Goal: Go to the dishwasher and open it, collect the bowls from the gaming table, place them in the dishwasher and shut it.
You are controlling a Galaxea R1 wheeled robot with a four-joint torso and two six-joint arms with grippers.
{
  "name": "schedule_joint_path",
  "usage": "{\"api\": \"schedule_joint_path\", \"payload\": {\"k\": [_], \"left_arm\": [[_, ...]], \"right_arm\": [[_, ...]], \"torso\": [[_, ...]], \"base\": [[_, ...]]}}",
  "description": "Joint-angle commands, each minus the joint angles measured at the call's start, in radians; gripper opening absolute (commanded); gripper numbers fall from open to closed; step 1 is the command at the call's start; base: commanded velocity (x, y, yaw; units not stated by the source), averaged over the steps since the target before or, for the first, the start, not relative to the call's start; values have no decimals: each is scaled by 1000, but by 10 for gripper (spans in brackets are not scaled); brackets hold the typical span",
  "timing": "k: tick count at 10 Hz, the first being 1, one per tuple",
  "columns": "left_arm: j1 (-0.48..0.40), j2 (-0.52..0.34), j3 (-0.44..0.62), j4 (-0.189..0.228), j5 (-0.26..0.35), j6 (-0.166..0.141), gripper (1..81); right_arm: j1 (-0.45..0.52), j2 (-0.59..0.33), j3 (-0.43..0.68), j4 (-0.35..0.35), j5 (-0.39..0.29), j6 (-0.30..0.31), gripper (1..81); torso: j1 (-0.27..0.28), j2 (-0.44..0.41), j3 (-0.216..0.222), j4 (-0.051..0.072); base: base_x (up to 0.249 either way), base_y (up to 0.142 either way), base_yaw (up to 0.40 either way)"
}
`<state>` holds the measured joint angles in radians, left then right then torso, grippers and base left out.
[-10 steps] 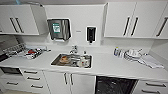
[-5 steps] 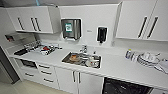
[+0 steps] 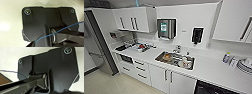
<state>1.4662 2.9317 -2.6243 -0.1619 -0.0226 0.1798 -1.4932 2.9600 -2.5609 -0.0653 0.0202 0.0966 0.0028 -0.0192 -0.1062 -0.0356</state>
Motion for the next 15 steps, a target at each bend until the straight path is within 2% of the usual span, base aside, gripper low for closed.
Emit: {"api": "schedule_joint_path", "payload": {"k": [1, 3, 10, 15], "left_arm": [[-28, -78, 102, 2, 58, 4, 811], [-23, -136, 183, -1, 53, 4, 811], [-23, -250, 351, 2, 47, 4, 811], [-22, -250, 351, 2, 36, 4, 811]], "right_arm": [[33, -98, 155, -10, -28, -6, 811], [36, -154, 257, -10, -20, -6, 811], [46, -183, 338, -21, -22, -6, 811], [44, -178, 329, -25, -22, -6, 811]], "torso": [[0, 0, 0, 0], [0, 0, 0, 0], [0, 0, 0, 0], [0, 0, 0, 0]], "base": [[0, 0, 302], [0, 0, 302], [0, 0, 302], [0, 0, 302]]}}
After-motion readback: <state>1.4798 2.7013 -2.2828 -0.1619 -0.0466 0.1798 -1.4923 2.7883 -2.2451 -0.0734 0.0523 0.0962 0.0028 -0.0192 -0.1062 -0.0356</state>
